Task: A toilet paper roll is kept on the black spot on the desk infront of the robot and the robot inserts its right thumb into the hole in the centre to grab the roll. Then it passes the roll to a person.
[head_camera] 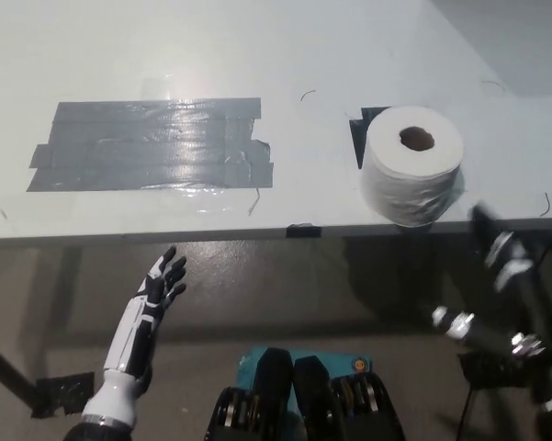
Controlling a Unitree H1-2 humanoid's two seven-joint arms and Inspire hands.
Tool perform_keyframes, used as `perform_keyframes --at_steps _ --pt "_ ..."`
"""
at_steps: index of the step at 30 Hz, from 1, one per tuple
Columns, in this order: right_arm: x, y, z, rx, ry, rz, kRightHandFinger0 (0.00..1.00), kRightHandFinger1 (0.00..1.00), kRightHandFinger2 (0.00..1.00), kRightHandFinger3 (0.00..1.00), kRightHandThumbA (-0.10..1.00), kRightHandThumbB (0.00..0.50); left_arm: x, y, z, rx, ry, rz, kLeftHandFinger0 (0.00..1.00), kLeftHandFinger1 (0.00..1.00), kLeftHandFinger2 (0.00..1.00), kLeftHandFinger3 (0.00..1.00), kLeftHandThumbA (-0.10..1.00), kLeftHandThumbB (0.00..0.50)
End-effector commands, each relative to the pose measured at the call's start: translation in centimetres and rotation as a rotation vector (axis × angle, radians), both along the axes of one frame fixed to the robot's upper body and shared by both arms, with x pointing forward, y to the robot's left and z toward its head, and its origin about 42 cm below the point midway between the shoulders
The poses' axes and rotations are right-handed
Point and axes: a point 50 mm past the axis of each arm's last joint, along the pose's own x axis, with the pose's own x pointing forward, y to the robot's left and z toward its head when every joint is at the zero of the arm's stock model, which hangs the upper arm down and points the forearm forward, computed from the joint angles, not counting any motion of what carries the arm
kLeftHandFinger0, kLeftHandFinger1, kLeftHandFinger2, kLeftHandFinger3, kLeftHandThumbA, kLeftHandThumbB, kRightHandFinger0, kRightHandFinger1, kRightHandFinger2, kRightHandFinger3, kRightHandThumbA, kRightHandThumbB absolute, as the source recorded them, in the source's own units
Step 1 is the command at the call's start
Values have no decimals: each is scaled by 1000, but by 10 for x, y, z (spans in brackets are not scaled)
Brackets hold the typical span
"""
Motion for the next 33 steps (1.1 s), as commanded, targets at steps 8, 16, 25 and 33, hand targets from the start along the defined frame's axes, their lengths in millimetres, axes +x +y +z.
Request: perform_keyframes --at_steps 8,16,25,33 --pt "105 -46 188 -383 20 -40 1000 1000 1000 1000 1000 328 10 -16 4 35 -62 -18 1000 1000 1000 1000 1000 150" --pt "202 -42 253 -598 316 84 1000 1000 1000 1000 937 363 -8 -8 -12 60 -43 -16 1000 1000 1000 1000 1000 121" --pt "260 -9 266 -841 548 157 1000 1000 1000 1000 986 280 -17 -8 -16 84 -48 -30 1000 1000 1000 1000 1000 118" --pt "281 18 266 -1012 683 61 1000 1000 1000 1000 1000 398 -12 -10 -12 91 -55 -40 1000 1000 1000 1000 1000 118"
